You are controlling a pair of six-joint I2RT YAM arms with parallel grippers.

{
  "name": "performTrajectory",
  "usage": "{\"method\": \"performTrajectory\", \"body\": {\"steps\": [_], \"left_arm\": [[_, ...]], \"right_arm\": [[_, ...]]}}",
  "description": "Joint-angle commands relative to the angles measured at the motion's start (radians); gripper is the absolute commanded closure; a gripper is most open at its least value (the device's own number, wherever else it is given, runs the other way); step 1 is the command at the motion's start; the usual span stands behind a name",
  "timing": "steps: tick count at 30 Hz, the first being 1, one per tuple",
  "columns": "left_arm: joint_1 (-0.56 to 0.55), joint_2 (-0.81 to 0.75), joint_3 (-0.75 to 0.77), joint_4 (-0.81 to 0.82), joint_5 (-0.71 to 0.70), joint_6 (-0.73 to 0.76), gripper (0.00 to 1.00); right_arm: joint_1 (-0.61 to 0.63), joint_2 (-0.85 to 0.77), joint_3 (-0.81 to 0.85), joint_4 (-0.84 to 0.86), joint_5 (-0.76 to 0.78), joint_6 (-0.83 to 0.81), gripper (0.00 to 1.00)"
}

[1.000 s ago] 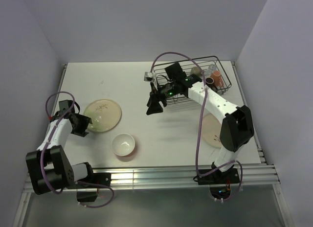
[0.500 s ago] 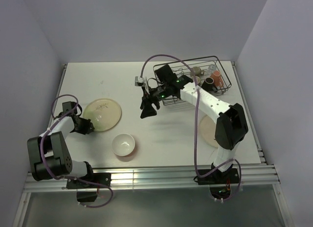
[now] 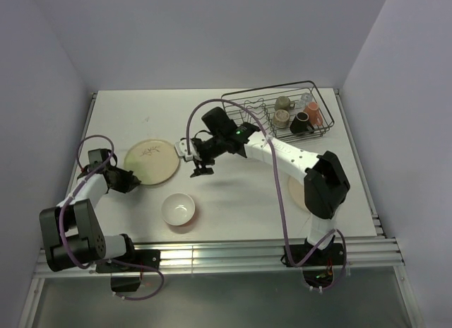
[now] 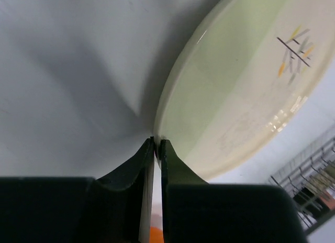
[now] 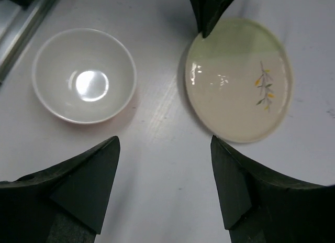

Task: Load the mixed dishes into the dish rack

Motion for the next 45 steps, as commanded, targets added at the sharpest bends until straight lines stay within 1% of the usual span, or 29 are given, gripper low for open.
{"method": "performTrajectory", "body": {"steps": [1, 3, 4, 6, 12, 21, 26, 30, 33, 36, 37, 41, 42, 44, 45], "left_arm": [[0.000, -0.082, 0.023, 0.011, 0.115, 0.009, 1.00], [0.000, -0.105, 0.028, 0.008, 0.136, -0.001, 1.00], [0.000, -0.112, 0.028, 0.008, 0.159, -0.007, 1.00], [0.000, -0.125, 0.025, 0.017, 0.182, -0.026, 1.00], [0.000, -0.119, 0.005, 0.056, 0.248, -0.063, 1.00], [0.000, -0.096, 0.016, 0.071, 0.291, -0.084, 1.00], [0.000, -0.091, 0.019, 0.080, 0.311, -0.101, 1.00], [0.000, -0.082, 0.025, 0.082, 0.325, -0.112, 1.00], [0.000, -0.082, 0.025, 0.094, 0.336, -0.127, 1.00], [0.000, -0.082, 0.023, 0.099, 0.351, -0.138, 1.00], [0.000, -0.082, 0.022, 0.100, 0.354, -0.141, 1.00], [0.000, -0.083, 0.011, 0.112, 0.370, -0.162, 1.00], [0.000, -0.085, 0.010, 0.116, 0.374, -0.165, 1.00], [0.000, -0.086, 0.006, 0.120, 0.376, -0.175, 1.00], [0.000, -0.088, 0.006, 0.122, 0.377, -0.176, 1.00]], "right_arm": [[0.013, 0.057, 0.037, 0.152, 0.047, -0.139, 0.23], [0.031, 0.092, 0.043, 0.181, 0.093, -0.156, 0.23], [0.036, 0.101, 0.042, 0.230, 0.115, -0.150, 0.23], [0.051, 0.132, 0.046, 0.272, 0.159, -0.145, 0.23], [0.080, 0.216, 0.066, 0.345, 0.253, -0.110, 0.23], [0.131, 0.282, 0.022, 0.421, 0.347, -0.097, 0.25], [0.142, 0.318, 0.028, 0.435, 0.382, -0.087, 0.28], [0.160, 0.331, -0.001, 0.467, 0.423, -0.102, 0.31], [0.166, 0.347, -0.011, 0.485, 0.459, -0.091, 0.36], [0.172, 0.362, -0.018, 0.531, 0.503, -0.073, 0.45], [0.172, 0.365, -0.018, 0.536, 0.517, -0.073, 0.51], [0.183, 0.364, -0.070, 0.649, 0.583, -0.068, 0.65], [0.183, 0.359, -0.081, 0.689, 0.591, -0.061, 0.74], [0.185, 0.345, -0.110, 0.721, 0.603, -0.042, 0.81], [0.185, 0.339, -0.121, 0.759, 0.612, -0.033, 0.87]]}}
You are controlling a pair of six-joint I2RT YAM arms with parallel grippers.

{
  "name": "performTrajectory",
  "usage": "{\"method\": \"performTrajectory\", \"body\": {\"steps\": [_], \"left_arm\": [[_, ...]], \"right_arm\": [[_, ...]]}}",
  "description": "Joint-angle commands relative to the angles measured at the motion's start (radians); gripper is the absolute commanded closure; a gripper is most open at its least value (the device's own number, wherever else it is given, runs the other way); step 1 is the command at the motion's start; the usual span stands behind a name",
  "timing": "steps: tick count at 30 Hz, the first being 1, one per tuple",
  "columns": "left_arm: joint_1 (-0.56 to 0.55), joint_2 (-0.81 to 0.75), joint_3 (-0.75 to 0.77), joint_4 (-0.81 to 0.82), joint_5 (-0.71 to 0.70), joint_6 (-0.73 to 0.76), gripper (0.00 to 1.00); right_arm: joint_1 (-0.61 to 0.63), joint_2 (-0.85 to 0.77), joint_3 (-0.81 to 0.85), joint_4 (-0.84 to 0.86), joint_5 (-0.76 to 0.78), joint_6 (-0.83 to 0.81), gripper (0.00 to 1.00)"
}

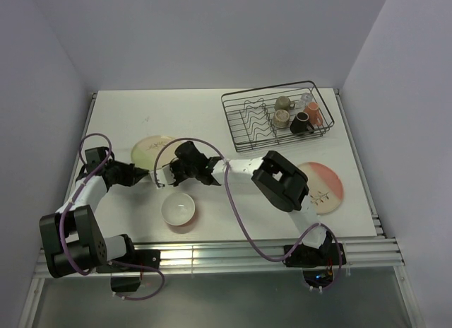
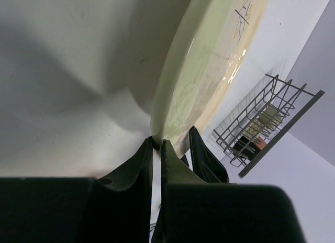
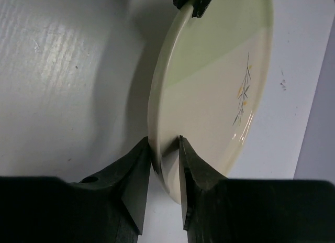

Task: Load the mixed dishes into the dish rack

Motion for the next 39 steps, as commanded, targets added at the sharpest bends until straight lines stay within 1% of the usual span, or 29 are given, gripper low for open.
{"method": "performTrajectory", "body": {"steps": [1, 4, 6, 7, 10, 11, 12, 13, 14, 17, 25, 30, 36, 39], "left_arm": [[-0.007, -0.021, 0.007, 0.060, 0.105, -0.039, 1.00], [-0.007, -0.024, 0.010, 0.055, 0.100, -0.037, 0.99], [-0.007, -0.024, 0.011, 0.045, 0.096, -0.031, 0.96], [-0.007, -0.022, 0.013, 0.042, 0.093, -0.028, 0.86], [-0.007, -0.018, 0.011, 0.029, 0.088, -0.011, 0.61], [-0.007, -0.016, 0.010, 0.028, 0.085, -0.001, 0.48], [-0.007, -0.012, 0.008, 0.023, 0.082, 0.006, 0.45], [-0.007, -0.005, 0.007, 0.020, 0.071, 0.019, 0.38], [-0.007, -0.005, 0.004, 0.020, 0.070, 0.024, 0.36], [-0.007, 0.014, -0.002, 0.028, 0.059, 0.047, 0.33], [-0.007, 0.082, 0.016, 0.078, 0.002, 0.104, 0.33], [-0.007, 0.133, 0.034, 0.158, -0.013, 0.119, 0.34], [-0.007, 0.113, 0.007, 0.288, -0.006, 0.131, 0.35], [-0.007, 0.100, -0.016, 0.339, -0.006, 0.116, 0.37]], "right_arm": [[0.008, -0.021, -0.058, 0.121, 0.038, 0.071, 0.88], [0.008, -0.039, -0.078, 0.138, 0.027, 0.097, 0.91], [0.008, -0.052, -0.079, 0.139, 0.018, 0.117, 0.92], [0.007, -0.056, -0.079, 0.136, 0.006, 0.126, 0.93], [0.007, -0.073, -0.084, 0.133, -0.019, 0.161, 0.94], [0.007, -0.079, -0.090, 0.135, -0.025, 0.174, 0.94], [0.007, -0.087, -0.090, 0.133, -0.029, 0.183, 0.94], [0.005, -0.095, -0.092, 0.133, -0.037, 0.194, 0.94], [0.007, -0.096, -0.093, 0.133, -0.040, 0.198, 0.94], [0.007, -0.104, -0.092, 0.127, -0.049, 0.221, 0.95], [0.005, -0.134, -0.087, 0.095, -0.098, 0.296, 0.96], [0.007, -0.158, -0.084, 0.061, -0.140, 0.349, 0.96], [0.005, -0.170, -0.072, 0.027, -0.177, 0.425, 0.97], [0.007, -0.170, -0.055, 0.014, -0.198, 0.467, 0.98]]}}
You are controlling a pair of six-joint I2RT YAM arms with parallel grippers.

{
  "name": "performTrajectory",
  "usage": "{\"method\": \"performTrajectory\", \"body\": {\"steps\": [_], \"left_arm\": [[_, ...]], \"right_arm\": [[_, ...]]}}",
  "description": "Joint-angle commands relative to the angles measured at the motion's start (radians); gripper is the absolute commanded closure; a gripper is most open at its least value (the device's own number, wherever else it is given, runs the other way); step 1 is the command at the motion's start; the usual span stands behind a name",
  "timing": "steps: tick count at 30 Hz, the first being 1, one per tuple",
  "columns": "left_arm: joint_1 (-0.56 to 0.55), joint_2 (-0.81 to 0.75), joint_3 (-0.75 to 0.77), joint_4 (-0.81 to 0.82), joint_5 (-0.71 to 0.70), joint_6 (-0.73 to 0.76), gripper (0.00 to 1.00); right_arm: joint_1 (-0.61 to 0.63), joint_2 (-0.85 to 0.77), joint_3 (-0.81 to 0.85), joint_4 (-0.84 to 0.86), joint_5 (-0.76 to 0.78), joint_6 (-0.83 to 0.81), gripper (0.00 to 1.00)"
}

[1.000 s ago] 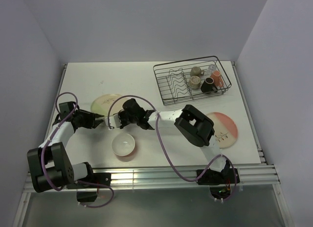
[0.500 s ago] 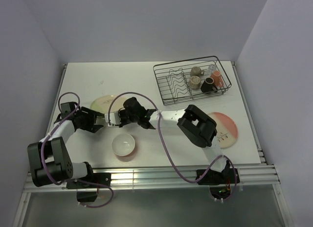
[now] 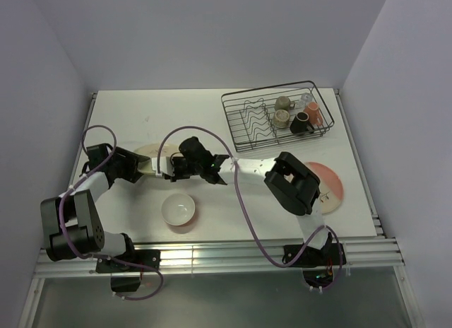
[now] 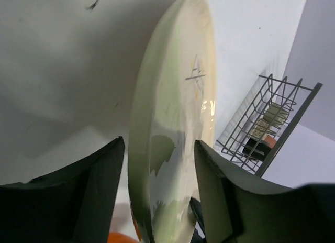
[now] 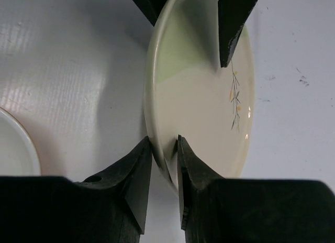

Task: Load the mixed dishes into the dish rack

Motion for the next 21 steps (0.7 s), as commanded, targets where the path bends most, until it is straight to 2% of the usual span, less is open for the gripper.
{"method": "performTrajectory", "body": {"steps": [1, 3, 4, 6, 7, 9, 10, 11, 14, 15, 17, 18, 20, 21], "left_arm": [[0.000, -0.026, -0.024, 0.132, -0.014, 0.009, 0.40], [0.000, -0.038, -0.030, 0.146, -0.018, 0.002, 0.46], [0.000, -0.043, -0.036, 0.166, -0.015, -0.006, 0.57], [0.000, -0.058, -0.042, 0.180, -0.004, -0.017, 0.70], [0.000, -0.065, -0.042, 0.187, 0.000, -0.020, 0.85], [0.000, -0.088, -0.038, 0.177, -0.001, -0.018, 0.92], [0.000, -0.097, -0.030, 0.169, -0.001, -0.009, 1.00], [0.000, -0.115, -0.024, 0.149, -0.003, -0.003, 1.00], [0.000, -0.158, 0.005, 0.117, -0.007, 0.032, 1.00], [0.000, -0.167, 0.014, 0.100, -0.006, 0.046, 1.00], [0.000, -0.204, 0.037, 0.097, 0.003, 0.087, 1.00], [0.000, -0.213, 0.056, 0.091, 0.005, 0.118, 1.00], [0.000, -0.233, 0.086, 0.080, 0.008, 0.158, 1.00], [0.000, -0.238, 0.122, 0.048, 0.008, 0.208, 1.00]], "right_arm": [[0.004, -0.051, 0.033, -0.056, -0.105, 0.142, 0.98], [0.004, -0.050, 0.041, -0.066, -0.117, 0.159, 0.98], [0.004, -0.048, 0.049, -0.069, -0.120, 0.174, 0.98], [0.004, -0.045, 0.058, -0.076, -0.127, 0.188, 0.97], [0.004, -0.040, 0.060, -0.077, -0.127, 0.200, 0.97], [0.001, -0.036, 0.069, -0.080, -0.122, 0.213, 0.96], [0.001, -0.030, 0.072, -0.082, -0.122, 0.223, 0.95], [-0.001, -0.027, 0.075, -0.083, -0.122, 0.230, 0.93], [-0.008, -0.022, 0.093, -0.100, -0.130, 0.248, 0.78], [-0.013, -0.024, 0.093, -0.103, -0.133, 0.253, 0.65], [-0.021, -0.040, 0.090, -0.102, -0.153, 0.262, 0.52], [-0.024, -0.050, 0.090, -0.103, -0.160, 0.271, 0.39], [-0.044, -0.083, 0.095, -0.112, -0.205, 0.291, 0.30], [-0.056, -0.096, 0.116, -0.144, -0.226, 0.317, 0.20]]}}
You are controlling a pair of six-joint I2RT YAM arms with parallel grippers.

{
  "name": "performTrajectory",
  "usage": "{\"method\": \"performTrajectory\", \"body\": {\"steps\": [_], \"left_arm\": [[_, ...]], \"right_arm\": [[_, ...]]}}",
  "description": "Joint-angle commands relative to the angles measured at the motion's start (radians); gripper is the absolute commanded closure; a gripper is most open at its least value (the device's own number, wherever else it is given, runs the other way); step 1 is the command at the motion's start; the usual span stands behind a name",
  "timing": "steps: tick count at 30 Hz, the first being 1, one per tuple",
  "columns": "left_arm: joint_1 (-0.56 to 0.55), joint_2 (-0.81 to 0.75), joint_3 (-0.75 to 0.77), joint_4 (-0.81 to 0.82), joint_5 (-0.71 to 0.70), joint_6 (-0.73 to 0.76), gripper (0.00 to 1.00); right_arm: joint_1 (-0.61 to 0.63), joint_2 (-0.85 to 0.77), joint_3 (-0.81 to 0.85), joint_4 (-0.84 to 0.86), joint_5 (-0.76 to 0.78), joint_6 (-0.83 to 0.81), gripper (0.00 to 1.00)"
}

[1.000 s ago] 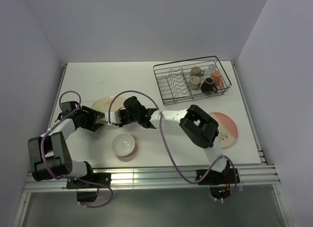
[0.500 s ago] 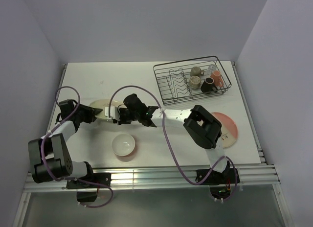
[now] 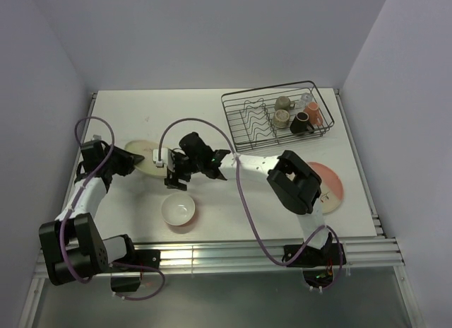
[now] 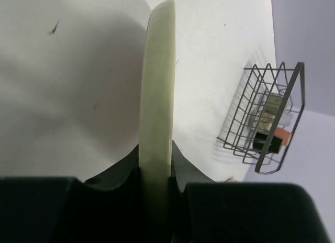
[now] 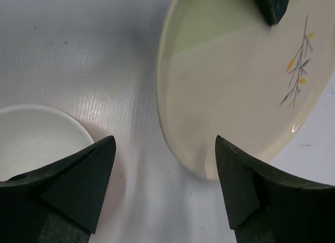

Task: Load the mixed dishes into the dish rack

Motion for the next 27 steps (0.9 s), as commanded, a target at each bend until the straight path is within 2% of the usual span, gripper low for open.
{"method": "performTrajectory", "body": {"steps": [1, 2, 4, 5, 9, 11, 15, 19, 21, 27], "left_arm": [[0.000, -0.072, 0.146, 0.041, 0.039, 0.135, 1.00], [0.001, -0.078, 0.166, 0.031, 0.043, 0.158, 1.00], [0.000, -0.081, 0.221, 0.018, 0.057, 0.232, 1.00], [0.000, -0.078, 0.241, 0.017, 0.077, 0.253, 1.00], [-0.058, -0.043, 0.388, -0.002, 0.100, 0.412, 1.00], [-0.133, -0.002, 0.449, -0.017, 0.102, 0.475, 1.00], [-0.299, 0.097, 0.687, -0.081, 0.059, 0.722, 1.00], [-0.441, 0.237, 0.902, -0.163, 0.039, 0.946, 1.00], [-0.478, 0.287, 1.018, -0.198, 0.022, 1.088, 1.00], [-0.572, 0.501, 1.299, -0.212, 0.046, 1.333, 1.00]], "right_arm": [[-0.062, -0.111, 0.083, -0.057, -0.106, 0.090, 0.15], [-0.082, -0.120, 0.103, -0.081, -0.171, 0.101, 0.00], [-0.124, -0.151, 0.171, -0.184, -0.242, 0.124, 0.00], [-0.170, -0.160, 0.200, -0.227, -0.332, 0.115, 0.00], [-0.291, -0.224, 0.339, -0.501, -0.535, 0.000, 0.00], [-0.351, -0.277, 0.363, -0.572, -0.564, -0.040, 0.00], [-0.444, -0.393, 0.363, -0.725, -0.589, -0.130, 0.00], [-0.526, -0.485, 0.317, -0.792, -0.592, -0.160, 0.00], [-0.570, -0.531, 0.285, -0.815, -0.591, -0.161, 0.00], [-0.697, -0.628, 0.191, -0.873, -0.632, -0.187, 0.00]]}}
